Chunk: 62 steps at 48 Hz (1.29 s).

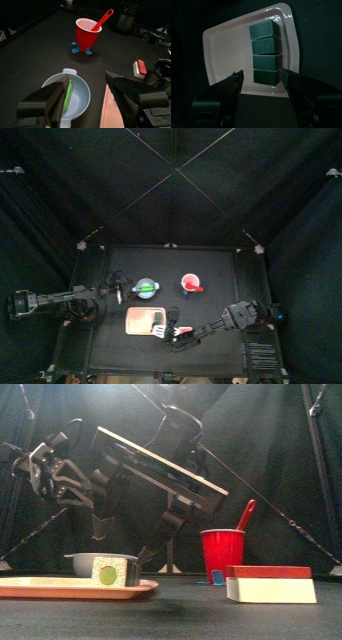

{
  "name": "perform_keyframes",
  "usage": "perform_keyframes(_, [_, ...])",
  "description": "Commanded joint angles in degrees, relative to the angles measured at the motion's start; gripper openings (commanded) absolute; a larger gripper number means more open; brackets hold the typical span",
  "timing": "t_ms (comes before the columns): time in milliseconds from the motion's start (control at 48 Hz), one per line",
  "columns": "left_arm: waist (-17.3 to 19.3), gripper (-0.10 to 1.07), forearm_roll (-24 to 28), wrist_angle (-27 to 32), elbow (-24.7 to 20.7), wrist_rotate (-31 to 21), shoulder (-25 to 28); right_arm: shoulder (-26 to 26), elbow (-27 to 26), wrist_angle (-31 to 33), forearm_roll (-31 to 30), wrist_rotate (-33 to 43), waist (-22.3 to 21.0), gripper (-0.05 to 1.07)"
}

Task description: Place green sushi roll on plate

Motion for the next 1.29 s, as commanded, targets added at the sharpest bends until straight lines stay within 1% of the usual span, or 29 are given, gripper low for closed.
perform_keyframes(0, [-0.1, 0.93, -0.1, -0.2, -0.7, 0.2, 0.1, -2.5, -0.4, 1.6, -0.4, -0.3, 0.1, 0.93])
perform_keyframes(104, [0.0, 0.93, -0.1, -0.2, -0.7, 0.1, 0.1, -2.8, 0.6, 1.9, -1.2, -0.3, 0.1, 0.93])
perform_keyframes(333, [-0.1, 0.93, -0.1, -0.2, -0.7, 0.3, 0.1, -2.9, 1.4, 0.4, -3.9, -0.5, -0.3, 0.93])
perform_keyframes(458, [0.0, 0.93, 0.0, -0.2, -0.7, 0.3, 0.1, -2.9, 1.9, -0.4, -4.2, -0.8, -1.1, 0.93])
perform_keyframes(667, [0.1, 0.93, -0.1, -0.2, -0.7, 0.2, 0.0, -2.8, 2.2, -2.8, -6.6, -0.8, -2.2, 0.93])
perform_keyframes(979, [0.0, 0.93, -0.1, -0.2, -0.7, 0.2, 0.1, -2.8, 2.4, -2.6, -6.6, -0.9, -2.2, 0.93])
perform_keyframes(1125, [-0.1, 0.93, -0.1, -0.2, -0.7, 0.2, 0.1, -3.9, 3.3, 0.0, -5.6, -0.8, -1.8, 0.93])
perform_keyframes(1271, [-0.1, 0.93, -0.1, -0.2, -0.7, 0.2, 0.1, -5.4, 4.2, 0.5, -7.2, -1.0, -1.4, 0.93])
